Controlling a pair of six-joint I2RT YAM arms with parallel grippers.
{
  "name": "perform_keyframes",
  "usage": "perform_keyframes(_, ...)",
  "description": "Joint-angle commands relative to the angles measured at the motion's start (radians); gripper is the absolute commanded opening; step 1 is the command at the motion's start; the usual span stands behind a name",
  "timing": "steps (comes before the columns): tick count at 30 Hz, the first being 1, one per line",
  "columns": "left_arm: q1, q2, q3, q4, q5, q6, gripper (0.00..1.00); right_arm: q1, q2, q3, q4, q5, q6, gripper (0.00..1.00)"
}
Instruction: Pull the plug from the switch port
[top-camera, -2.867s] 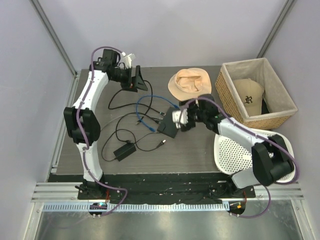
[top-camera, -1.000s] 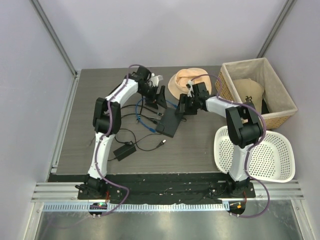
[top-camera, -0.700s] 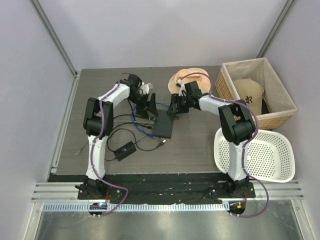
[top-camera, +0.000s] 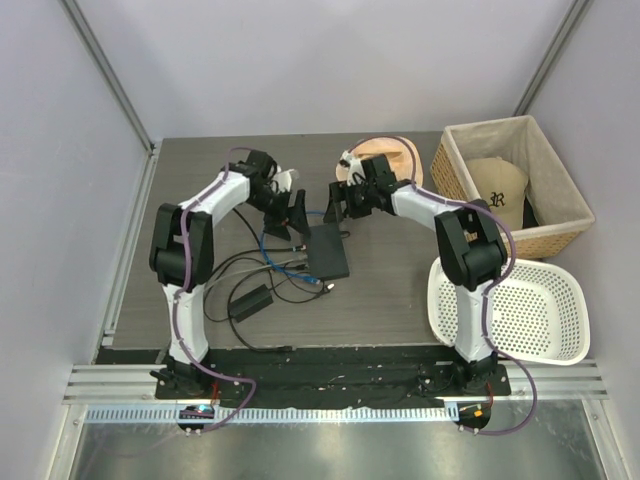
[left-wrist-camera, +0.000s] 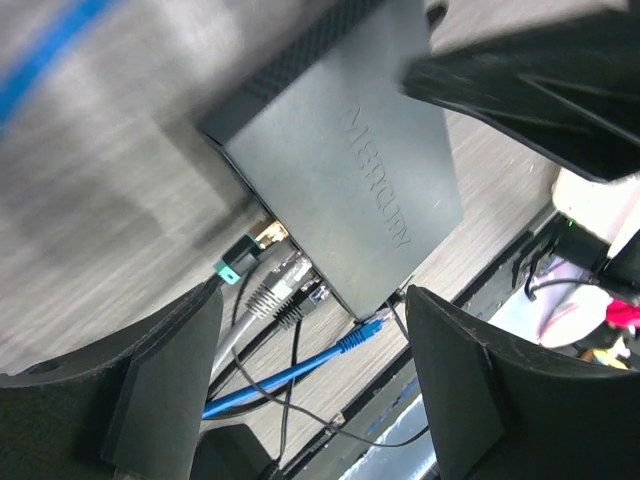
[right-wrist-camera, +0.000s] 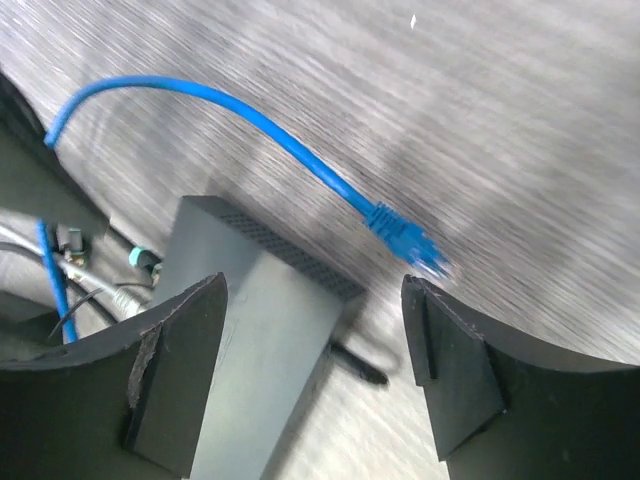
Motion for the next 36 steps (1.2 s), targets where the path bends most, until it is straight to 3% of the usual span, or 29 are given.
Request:
perform_keyframes(1, 0.04, -0.03, 0.094, -0.034, -0.019, 0.035, 0.8, -0.042, -0.172, 0.038, -0.024, 0.016, -0.087, 0.79)
perform_keyframes(7, 0.041, 0.021, 0.229, -0.127, -0.06, 0.102, 0.8, -0.08, -0.252, -0.005, -0.155, -0.08, -0.271, 0.77)
perform_keyframes(10, 0.041, 0.032, 0.28, -0.184, -0.025, 0.15, 0.78, -0.084, -0.223, 0.068, -0.374, -0.187, -0.582, 0.7)
perform_keyframes(11, 0.041, 0.03, 0.279, -0.187, -0.034, 0.159, 0.77, -0.082, -0.197, 0.098, -0.508, -0.2, -0.771, 0.7)
perform_keyframes(14, 0.038, 0.025, 0.276, -0.183, -0.031, 0.159, 0.71, -0.084, -0.148, 0.216, -0.625, -0.137, -0.877, 0.66)
perform_keyframes(18, 0.035, 0.059, 0.303, -0.203, 0.015, 0.161, 0.45, -0.085, -0.093, 0.253, -0.658, -0.113, -0.996, 0.57)
perform_keyframes(21, 0.023, 0.071, 0.311, -0.224, 0.052, 0.196, 0.31, -0.082, -0.083, 0.273, -0.658, -0.146, -0.986, 0.57)
perform_keyframes(27, -0.02, 0.169, 0.358, -0.234, 0.158, 0.211, 0.12, -0.084, -0.082, 0.233, -0.618, -0.12, -0.998, 0.59)
perform_keyframes(30, -0.042, 0.206, 0.36, -0.195, 0.204, 0.128, 0.1, -0.084, -0.07, 0.218, -0.591, -0.155, -0.929, 0.59)
perform_keyframes(36, -0.049, 0.297, 0.366, -0.172, 0.173, 0.07, 0.1, -0.071, -0.064, 0.198, -0.523, -0.159, -0.955, 0.59)
